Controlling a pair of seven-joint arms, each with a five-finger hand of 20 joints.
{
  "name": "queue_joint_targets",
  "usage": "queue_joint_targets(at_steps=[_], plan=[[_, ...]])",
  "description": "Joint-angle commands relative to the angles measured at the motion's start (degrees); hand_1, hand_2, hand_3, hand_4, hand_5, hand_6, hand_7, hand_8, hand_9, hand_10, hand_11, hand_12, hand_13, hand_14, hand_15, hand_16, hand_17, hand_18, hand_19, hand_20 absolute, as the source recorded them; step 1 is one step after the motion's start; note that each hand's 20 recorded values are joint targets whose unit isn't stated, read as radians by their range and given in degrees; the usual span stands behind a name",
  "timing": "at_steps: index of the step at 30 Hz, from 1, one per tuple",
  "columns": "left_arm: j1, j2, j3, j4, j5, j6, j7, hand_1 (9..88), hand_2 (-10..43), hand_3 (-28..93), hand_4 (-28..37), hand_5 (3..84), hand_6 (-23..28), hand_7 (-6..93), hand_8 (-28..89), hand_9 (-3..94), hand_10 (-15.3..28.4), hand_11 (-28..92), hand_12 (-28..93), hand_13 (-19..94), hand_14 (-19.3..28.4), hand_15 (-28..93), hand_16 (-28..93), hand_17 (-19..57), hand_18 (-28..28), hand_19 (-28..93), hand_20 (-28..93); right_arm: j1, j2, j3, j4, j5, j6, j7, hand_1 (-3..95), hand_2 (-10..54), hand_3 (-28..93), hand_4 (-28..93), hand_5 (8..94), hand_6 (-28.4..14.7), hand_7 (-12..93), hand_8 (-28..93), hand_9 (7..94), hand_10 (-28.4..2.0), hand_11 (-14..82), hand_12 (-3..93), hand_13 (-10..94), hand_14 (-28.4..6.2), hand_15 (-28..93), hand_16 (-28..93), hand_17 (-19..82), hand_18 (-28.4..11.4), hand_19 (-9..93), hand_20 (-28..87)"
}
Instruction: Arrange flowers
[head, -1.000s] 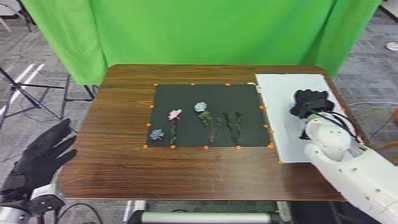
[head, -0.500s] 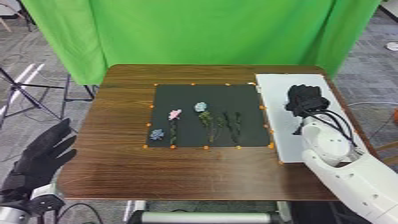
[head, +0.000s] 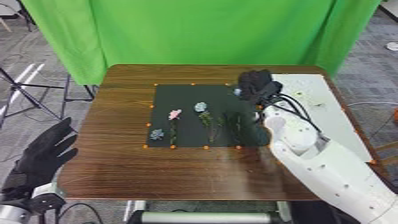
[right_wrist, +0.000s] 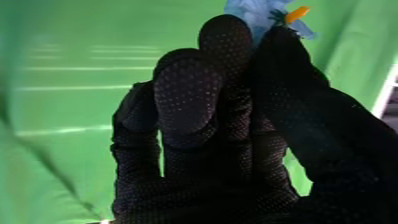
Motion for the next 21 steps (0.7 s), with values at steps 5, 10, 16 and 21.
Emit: queue_joint_targets(at_steps=[5, 10, 16, 21], plan=[[0.5, 0.34, -0.19, 0.05, -0.37, -0.27, -0.50, 24.9, -1.5, 69, -26.9, 21.1, 0.5, 18.2, -10, 15.6, 8.1, 10, 21, 11, 10.8, 13, 9, -12.4, 16.7, 33, 10, 0.5, -3.0, -3.7, 0.4, -1.2, -2.4, -2.3, 47.2, -9.5, 84, -28, 69.3, 2.3, 52, -4, 85.2, -6.3, 22.0, 52.4, 76, -4.0, 60, 32, 29, -18.9, 80, 50], [0.5, 0.20, -0.15, -0.01, -0.35, -0.25, -0.33, 25.0, -1.6, 69, -26.8, 21.1, 0.5, 18.1, -10, 15.6, 8.1, 10, 21, 11, 10.9, 13, 9, -12.4, 16.7, 33, 10, 0.4, -3.6, -4.7, 0.3, -1.4, -3.1, -3.5, 47.3, -9.5, 84, -28, 69.2, 2.3, 52, -4, 84.9, -6.2, 22.1, 52.5, 76, -4.0, 61, 32, 28, -18.8, 80, 50], [0.2, 0.18, 0.00, 0.11, -0.37, -0.23, -0.47, 25.0, -1.6, 69, -26.9, 21.0, 0.5, 18.2, -10, 15.6, 8.1, 10, 21, 11, 10.8, 13, 9, -12.4, 16.7, 33, 10, 0.9, -4.1, -6.1, -0.2, -1.9, -3.3, -4.4, 47.2, -9.5, 84, -28, 69.0, 2.4, 52, -4, 84.5, -6.2, 22.2, 52.5, 75, -4.0, 61, 32, 28, -18.6, 80, 50], [0.2, 0.16, 0.01, 0.16, -0.34, -0.31, -0.66, 25.0, -1.5, 69, -26.9, 21.1, 0.6, 18.1, -10, 15.6, 8.1, 10, 21, 11, 10.8, 13, 9, -12.4, 16.7, 33, 10, 0.9, -4.6, -6.7, 0.3, -2.7, -4.3, -4.8, 47.1, -9.5, 84, -28, 68.8, 2.6, 52, -4, 84.3, -6.1, 22.2, 52.2, 75, -3.8, 62, 32, 28, -18.6, 80, 50]])
